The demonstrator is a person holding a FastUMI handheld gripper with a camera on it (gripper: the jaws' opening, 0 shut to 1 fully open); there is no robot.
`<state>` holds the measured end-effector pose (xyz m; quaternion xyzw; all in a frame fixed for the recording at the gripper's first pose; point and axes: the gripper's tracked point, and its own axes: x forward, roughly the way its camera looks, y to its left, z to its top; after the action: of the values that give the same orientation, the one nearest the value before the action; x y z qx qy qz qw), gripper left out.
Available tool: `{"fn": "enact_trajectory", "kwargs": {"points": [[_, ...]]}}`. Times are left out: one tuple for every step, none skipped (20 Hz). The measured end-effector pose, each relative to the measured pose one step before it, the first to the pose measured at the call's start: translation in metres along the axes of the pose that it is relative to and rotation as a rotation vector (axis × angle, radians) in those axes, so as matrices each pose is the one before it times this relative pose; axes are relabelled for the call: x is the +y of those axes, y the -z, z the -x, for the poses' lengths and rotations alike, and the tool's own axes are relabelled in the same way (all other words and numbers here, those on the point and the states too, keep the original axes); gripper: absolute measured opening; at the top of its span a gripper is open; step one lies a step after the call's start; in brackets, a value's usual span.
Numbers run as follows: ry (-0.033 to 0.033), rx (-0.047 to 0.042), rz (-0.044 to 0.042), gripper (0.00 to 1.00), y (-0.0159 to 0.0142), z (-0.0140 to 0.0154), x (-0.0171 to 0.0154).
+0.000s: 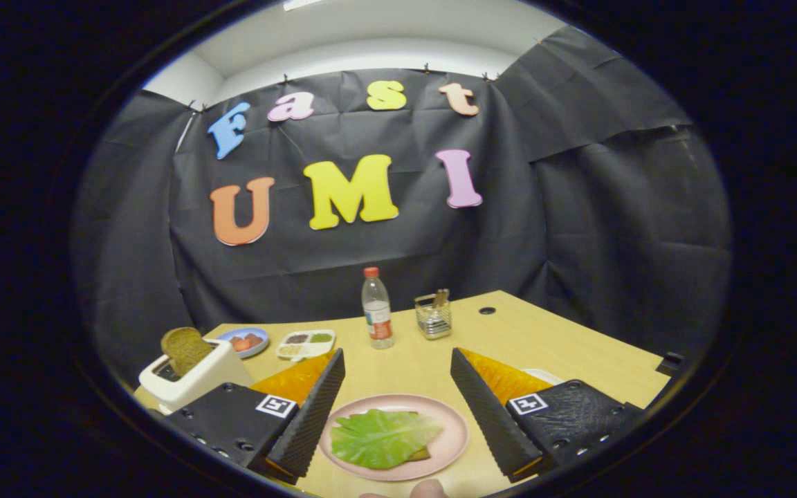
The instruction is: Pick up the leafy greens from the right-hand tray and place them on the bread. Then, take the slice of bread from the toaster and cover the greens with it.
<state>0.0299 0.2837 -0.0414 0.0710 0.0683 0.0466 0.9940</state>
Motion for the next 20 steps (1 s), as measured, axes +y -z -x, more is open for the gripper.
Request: {"fn": "enact_trajectory", "kwargs": {"points": [[-0.03722,-0.00069,0.00639,0.96,-0.00212,0.00510,0.02163],[-0.03603,-0.00354,0.00194,0.96,-0.00255,0.00471,0.02259],[-0.03264,-0.00572,0.00557,0.96,-0.00281,0.00237,0.02192],[-0.02986,-0.00357,0.00838,0.95,-0.00115,0.00156,0.02086],[-0.02979,-0.00065,0.00401,0.95,0.00019,0.00038,0.02161],[-0.03367,0.00011,0.00153,0.96,0.00245,0.00216,0.02387],[-0.02792,0.00233,0.00744,0.96,0.00247,-0.00097,0.02188],[-0.02031,-0.00020,0.01391,0.96,0.00250,-0.00105,0.01889],[-0.01835,0.00035,0.01166,0.96,0.00264,-0.00254,0.01620],[-0.00632,0.01535,0.01356,0.96,0.00896,-0.00690,0.01381],[0.00206,0.01588,0.00828,0.96,0.00591,-0.00694,0.00915],[-0.00510,0.01897,0.00520,0.96,0.00639,-0.00682,0.00884],[-0.00290,0.01617,-0.00086,0.96,0.00413,-0.00738,0.00813],[-0.00029,0.01331,0.00696,0.96,0.00296,-0.00842,0.00643],[0.00583,0.01268,0.02036,0.95,0.00304,-0.00741,0.00551],[0.00342,0.01088,0.02883,0.96,0.00140,-0.00792,0.00618],[0.00425,0.00097,0.01268,0.96,0.00026,-0.00645,0.00402],[0.00713,0.00347,0.00868,0.96,0.00108,-0.00714,0.00208],[0.00918,0.00969,0.00382,0.95,0.00313,-0.00704,0.00098],[0.01095,0.01776,-0.00371,0.93,0.00345,-0.00661,-0.00013]]}}
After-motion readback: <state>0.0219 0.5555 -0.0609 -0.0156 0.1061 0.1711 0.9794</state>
